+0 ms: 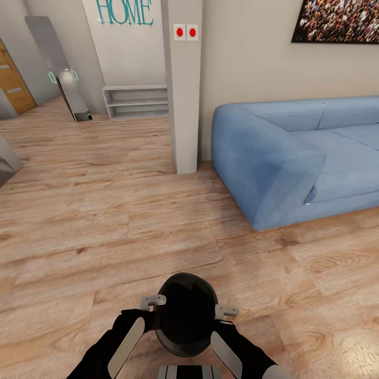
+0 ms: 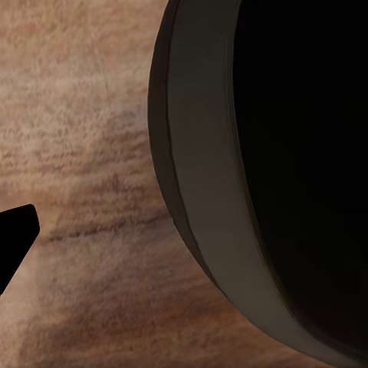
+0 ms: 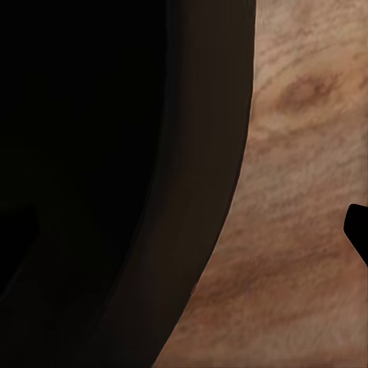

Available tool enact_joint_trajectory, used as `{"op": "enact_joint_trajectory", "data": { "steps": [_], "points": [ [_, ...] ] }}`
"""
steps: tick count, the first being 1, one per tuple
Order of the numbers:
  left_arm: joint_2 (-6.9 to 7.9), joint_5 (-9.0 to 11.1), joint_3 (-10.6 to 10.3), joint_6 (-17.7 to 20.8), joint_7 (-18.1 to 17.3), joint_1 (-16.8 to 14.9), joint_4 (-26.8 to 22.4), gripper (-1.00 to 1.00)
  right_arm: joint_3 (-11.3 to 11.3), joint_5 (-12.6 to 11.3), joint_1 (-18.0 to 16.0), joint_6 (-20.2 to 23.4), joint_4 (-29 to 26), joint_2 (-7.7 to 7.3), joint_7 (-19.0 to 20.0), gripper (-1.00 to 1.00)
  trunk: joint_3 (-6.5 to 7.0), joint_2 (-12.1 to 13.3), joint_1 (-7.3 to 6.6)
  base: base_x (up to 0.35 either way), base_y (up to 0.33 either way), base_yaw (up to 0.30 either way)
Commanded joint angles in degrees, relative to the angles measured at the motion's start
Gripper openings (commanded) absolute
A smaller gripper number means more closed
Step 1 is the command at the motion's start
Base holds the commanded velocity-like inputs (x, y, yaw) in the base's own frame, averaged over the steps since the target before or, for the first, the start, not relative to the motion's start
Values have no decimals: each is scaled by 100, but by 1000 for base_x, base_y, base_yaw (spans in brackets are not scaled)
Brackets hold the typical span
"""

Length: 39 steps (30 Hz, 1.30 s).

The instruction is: Place each of the two pumpkins and all three candles from the living room inside a cabinet in the living room (use any cabinet), then make sure every cabinet is closed, and position the cauldron so it is next to a table in the living room.

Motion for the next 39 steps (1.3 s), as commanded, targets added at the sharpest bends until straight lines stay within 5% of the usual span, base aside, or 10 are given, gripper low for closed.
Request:
{"op": "enact_joint_trajectory", "data": {
  "steps": [1,14,15,20,21,39],
  "points": [
    [2,60,-10,9,56,-3,-6,100,29,-31,-5,19,-9,-3,-44,100,-27,-4,1,0,0,0],
    [5,57,-6,9,56,-3,-10,100,29,-31,-7,19,1,-5,-44,100,-50,-5,4,0,0,0],
    [4,55,-6,9,56,-3,-11,-100,29,-31,-6,19,1,-5,-44,100,-50,-5,4,0,0,0],
    [4,52,-6,9,57,-3,-11,-100,29,-31,-7,19,7,-4,-44,100,-50,-5,4,0,0,0],
    [3,51,-6,9,56,-3,-12,-100,29,-31,-7,19,8,-3,-44,-100,-50,-5,4,0,0,0],
    [2,51,-6,9,56,-3,-12,-100,29,-31,-6,19,9,-5,-44,-100,-50,-5,4,0,0,0]
  ]
}}
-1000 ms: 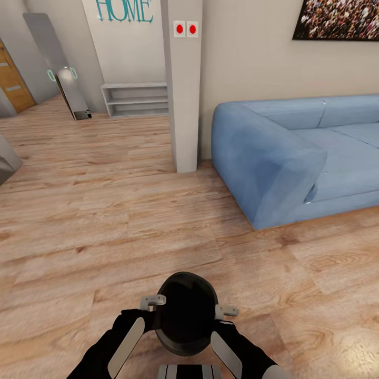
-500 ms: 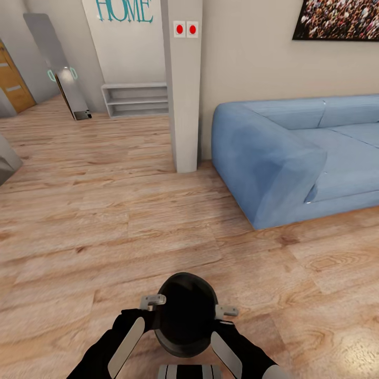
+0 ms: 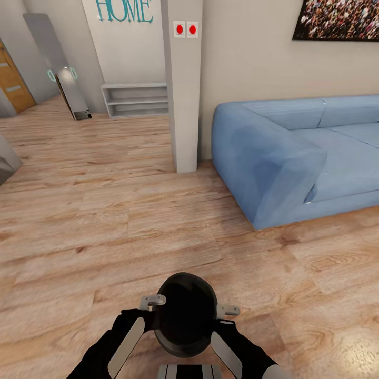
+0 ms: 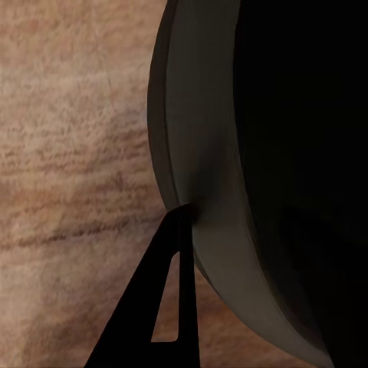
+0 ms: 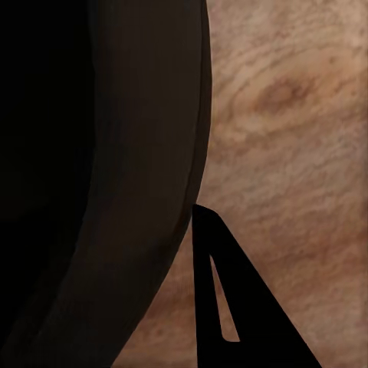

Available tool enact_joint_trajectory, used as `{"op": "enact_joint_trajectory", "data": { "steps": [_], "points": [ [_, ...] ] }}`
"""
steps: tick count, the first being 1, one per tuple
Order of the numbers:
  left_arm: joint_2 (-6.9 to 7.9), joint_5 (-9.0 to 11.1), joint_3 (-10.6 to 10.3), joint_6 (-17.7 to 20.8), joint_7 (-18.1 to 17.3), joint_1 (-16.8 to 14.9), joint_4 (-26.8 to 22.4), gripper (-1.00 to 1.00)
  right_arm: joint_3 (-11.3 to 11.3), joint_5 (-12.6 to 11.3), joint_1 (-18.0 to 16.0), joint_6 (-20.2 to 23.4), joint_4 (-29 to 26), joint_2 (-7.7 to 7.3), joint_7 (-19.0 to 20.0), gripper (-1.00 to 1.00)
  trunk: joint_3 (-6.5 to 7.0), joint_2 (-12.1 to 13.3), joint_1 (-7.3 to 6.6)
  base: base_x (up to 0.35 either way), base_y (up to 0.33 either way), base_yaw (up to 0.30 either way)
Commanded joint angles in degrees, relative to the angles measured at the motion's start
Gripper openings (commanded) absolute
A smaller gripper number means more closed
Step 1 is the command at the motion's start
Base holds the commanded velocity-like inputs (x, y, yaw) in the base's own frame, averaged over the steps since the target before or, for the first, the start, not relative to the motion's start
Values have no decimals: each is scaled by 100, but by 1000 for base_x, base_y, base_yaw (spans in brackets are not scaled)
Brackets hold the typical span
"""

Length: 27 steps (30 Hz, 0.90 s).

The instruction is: Place each of the two pumpkins and all three candles from the living room inside a cabinet in the living room (use any cabinet), then make sure every cabinet is closed, and position the cauldron so it is next to a table in the living room.

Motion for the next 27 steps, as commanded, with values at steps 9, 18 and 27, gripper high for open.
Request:
{"op": "enact_joint_trajectory", "data": {
  "steps": [9,18,27],
  "points": [
    [1,111,-14,-3,44,-3,-6,-100,48,-216,2,-22,-8,1,133,-100,-6,-1,1,0,0,0],
    [1,111,-14,-3,44,-3,-5,-100,48,-216,2,-22,-8,3,133,-100,60,3,-7,0,0,0],
    [1,111,-14,-3,45,-3,-4,-100,48,-216,3,-22,-8,2,133,-100,215,12,-25,0,0,0]
  ]
}}
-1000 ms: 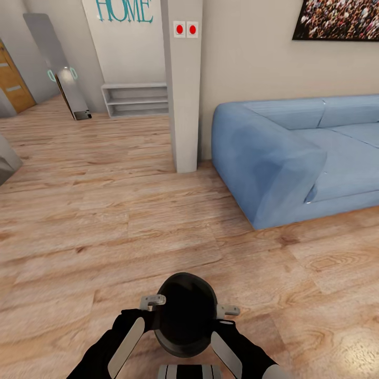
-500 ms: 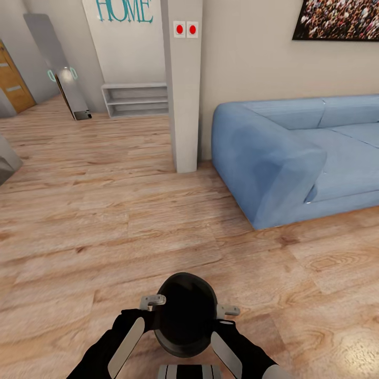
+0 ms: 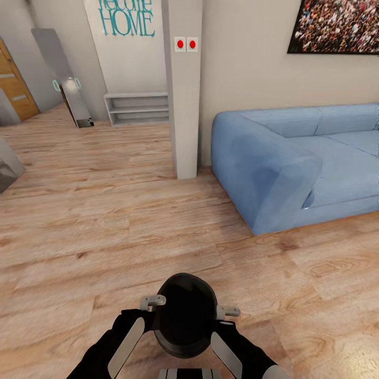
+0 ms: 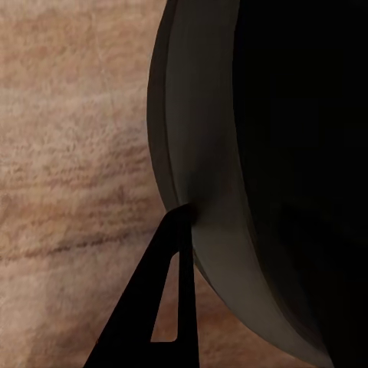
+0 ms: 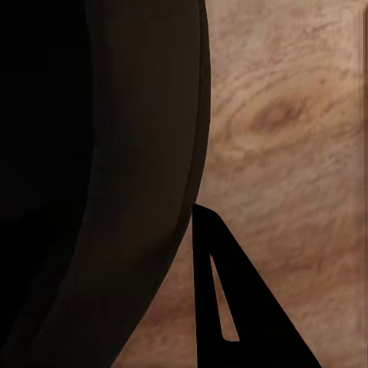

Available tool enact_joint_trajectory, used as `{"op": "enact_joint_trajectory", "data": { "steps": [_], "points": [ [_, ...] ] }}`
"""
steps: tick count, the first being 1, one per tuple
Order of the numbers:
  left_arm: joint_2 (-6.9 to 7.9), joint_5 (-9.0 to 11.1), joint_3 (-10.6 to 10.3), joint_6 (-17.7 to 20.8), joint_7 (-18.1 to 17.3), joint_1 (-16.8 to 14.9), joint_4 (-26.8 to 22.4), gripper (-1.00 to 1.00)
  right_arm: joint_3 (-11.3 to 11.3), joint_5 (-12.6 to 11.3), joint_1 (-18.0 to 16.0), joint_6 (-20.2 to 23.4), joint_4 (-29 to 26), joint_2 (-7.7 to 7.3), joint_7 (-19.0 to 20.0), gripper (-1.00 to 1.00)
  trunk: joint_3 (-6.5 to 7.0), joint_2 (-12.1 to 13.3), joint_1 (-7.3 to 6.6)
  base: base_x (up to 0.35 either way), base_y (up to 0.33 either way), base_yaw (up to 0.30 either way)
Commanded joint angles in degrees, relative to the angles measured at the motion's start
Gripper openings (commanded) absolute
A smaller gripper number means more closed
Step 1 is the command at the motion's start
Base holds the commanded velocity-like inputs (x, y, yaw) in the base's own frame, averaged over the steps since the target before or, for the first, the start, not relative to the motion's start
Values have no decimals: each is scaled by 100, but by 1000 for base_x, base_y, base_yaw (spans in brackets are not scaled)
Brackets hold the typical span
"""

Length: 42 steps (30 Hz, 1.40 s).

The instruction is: Place each of the two pumpkins and all three candles from the living room inside a cabinet in the living room (use any cabinet), then make sure every cabinet is closed, and position the cauldron so it is next to a table in the living room.

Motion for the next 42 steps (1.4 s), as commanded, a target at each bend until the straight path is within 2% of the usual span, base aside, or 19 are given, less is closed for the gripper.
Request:
{"op": "enact_joint_trajectory", "data": {
  "steps": [1,42],
  "points": [
    [0,115,-12,-25,48,-4,-12,-100,27,-148,-6,-15,-12,-1,166,-100,14,38,-23,0,0,0],
    [0,115,-12,-25,48,-4,-9,-100,18,-162,-6,-11,-55,-8,166,-100,750,1682,-924,0,0,0]
  ]
}}
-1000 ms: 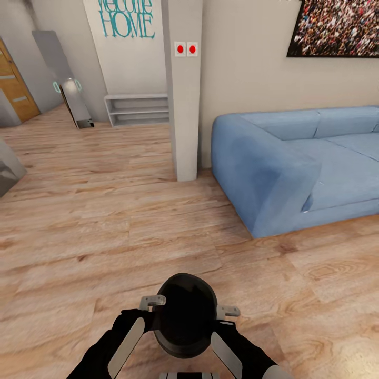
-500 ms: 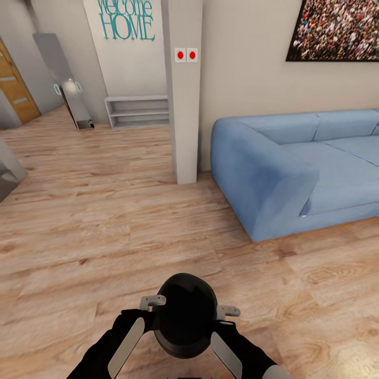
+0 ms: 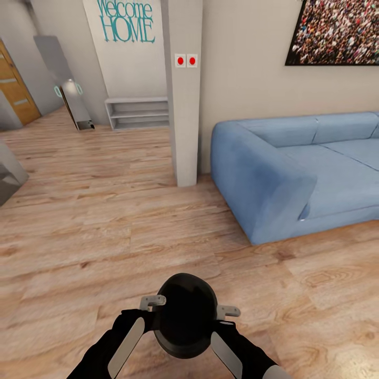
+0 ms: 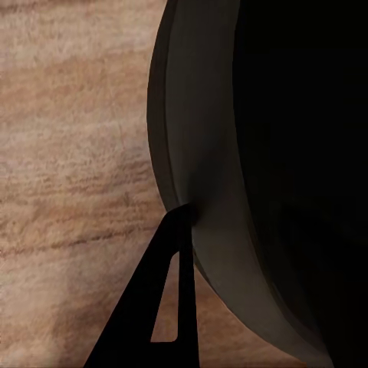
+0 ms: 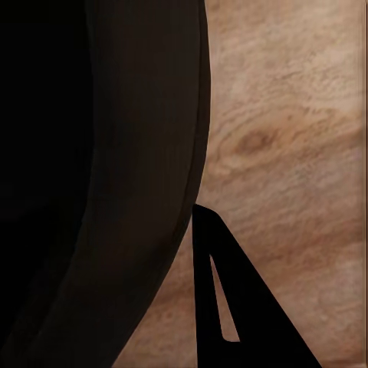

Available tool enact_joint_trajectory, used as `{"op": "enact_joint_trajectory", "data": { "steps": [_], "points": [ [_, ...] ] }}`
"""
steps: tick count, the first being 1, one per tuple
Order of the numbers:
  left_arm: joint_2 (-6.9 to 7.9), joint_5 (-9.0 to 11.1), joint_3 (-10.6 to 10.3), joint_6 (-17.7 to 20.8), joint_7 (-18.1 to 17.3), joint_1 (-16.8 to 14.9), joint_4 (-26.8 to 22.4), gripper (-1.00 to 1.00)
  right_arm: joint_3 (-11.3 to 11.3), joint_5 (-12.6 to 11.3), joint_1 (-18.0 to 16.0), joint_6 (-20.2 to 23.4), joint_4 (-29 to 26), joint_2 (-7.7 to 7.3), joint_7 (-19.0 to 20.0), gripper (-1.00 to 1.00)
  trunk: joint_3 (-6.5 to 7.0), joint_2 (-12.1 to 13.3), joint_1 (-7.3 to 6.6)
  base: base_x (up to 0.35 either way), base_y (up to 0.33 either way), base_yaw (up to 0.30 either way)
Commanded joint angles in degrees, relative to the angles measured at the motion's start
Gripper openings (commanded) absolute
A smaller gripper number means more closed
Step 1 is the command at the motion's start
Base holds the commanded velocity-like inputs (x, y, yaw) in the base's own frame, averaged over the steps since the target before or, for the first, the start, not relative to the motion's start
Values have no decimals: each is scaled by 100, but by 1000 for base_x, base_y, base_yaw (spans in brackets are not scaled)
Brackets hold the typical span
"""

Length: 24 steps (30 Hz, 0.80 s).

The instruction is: Place each of the two pumpkins and all three candles from the living room inside a cabinet in the living room (use any cabinet), then make sure every cabinet is closed, and position the cauldron so it is next to a table in the living room.

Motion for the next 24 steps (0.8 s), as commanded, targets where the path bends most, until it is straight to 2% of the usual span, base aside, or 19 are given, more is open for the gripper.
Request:
{"op": "enact_joint_trajectory", "data": {
  "steps": [1,21,24],
  "points": [
    [0,103,-9,-24,47,-3,-14,-100,3,-119,-8,-9,-40,-2,194,-100,14,39,-24,0,0,0],
    [0,103,-9,-24,47,-3,-16,-100,3,-112,-8,-18,-42,-13,281,-100,373,841,-463,0,0,0],
    [0,103,-9,-24,47,-3,-15,-100,3,-112,-8,-18,-41,-13,282,-100,373,841,-463,0,0,0]
  ]
}}
